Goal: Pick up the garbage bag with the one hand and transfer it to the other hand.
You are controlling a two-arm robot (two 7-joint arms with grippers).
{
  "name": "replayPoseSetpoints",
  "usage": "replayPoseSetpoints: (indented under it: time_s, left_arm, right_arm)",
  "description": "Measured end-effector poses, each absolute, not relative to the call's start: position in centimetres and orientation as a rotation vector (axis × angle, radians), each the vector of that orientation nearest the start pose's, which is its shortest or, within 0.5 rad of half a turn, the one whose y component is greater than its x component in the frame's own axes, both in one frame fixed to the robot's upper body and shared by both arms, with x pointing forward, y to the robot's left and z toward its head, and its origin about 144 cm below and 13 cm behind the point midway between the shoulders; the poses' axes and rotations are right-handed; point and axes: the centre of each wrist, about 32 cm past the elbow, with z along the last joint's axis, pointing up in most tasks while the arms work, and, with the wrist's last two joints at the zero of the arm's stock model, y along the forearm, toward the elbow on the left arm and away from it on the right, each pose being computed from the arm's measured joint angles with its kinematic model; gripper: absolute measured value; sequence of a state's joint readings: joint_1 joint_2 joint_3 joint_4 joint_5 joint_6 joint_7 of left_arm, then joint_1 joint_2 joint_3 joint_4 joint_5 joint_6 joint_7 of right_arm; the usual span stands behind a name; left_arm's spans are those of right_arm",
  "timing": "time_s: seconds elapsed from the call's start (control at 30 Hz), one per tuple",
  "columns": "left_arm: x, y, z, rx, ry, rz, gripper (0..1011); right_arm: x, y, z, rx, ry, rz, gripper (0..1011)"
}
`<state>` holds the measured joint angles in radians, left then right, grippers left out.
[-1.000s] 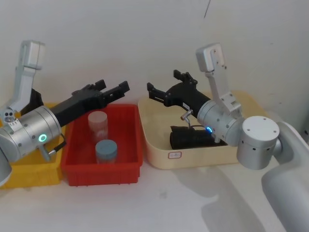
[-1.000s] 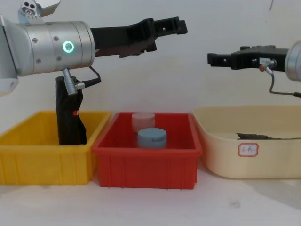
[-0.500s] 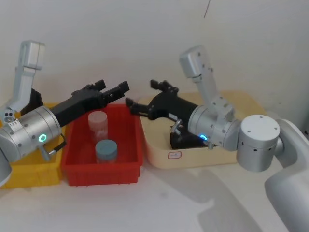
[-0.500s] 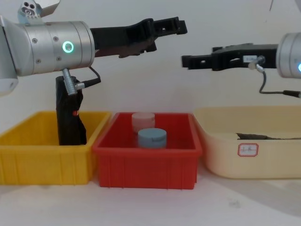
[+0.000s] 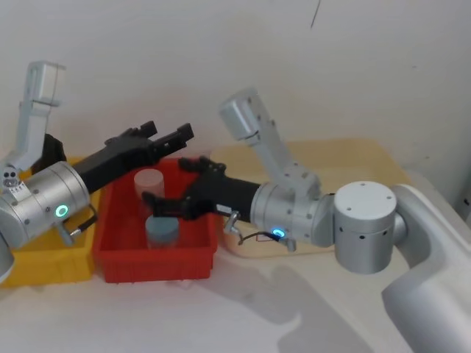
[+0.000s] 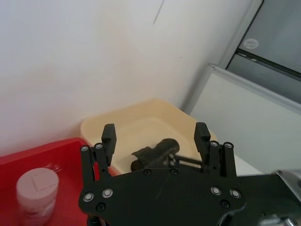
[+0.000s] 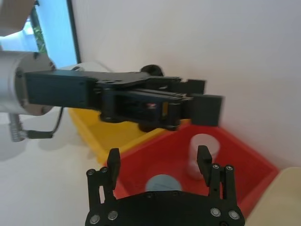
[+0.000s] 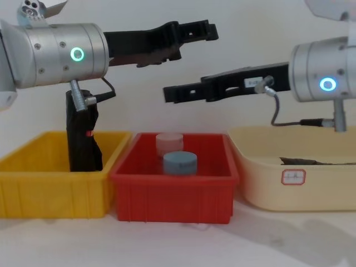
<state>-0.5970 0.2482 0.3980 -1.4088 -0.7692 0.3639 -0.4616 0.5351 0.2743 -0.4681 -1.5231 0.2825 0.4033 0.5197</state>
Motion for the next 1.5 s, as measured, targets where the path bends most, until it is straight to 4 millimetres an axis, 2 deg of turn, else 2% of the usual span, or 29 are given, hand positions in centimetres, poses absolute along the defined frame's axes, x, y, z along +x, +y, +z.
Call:
replayPoseSetpoints:
  time_s: [0.23, 0.5, 0.93, 1.5]
  left_arm:
    - [57.8, 19.5, 130.3, -0.187, 0.227, 0.704, 1000]
    - [56.5, 20.3, 130.8, -0.168, 0.184, 0.806, 1000]
    - [55.0, 21.4, 131.3, -0.148, 0.143, 0.923, 1000]
    - [54.3, 22.1, 131.3, -0.14, 0.14, 0.984, 1001]
  right_arm:
    - [55.4, -15.7, 129.1, -0.206, -0.03, -0.635, 1001]
    - [55.4, -15.1, 129.1, -0.206, -0.014, -0.639, 1001]
    - [56.0, -15.2, 128.6, -0.219, 0.011, -0.664, 1001]
    - [57.7, -15.4, 127.6, -0.276, -0.01, -0.669, 1001]
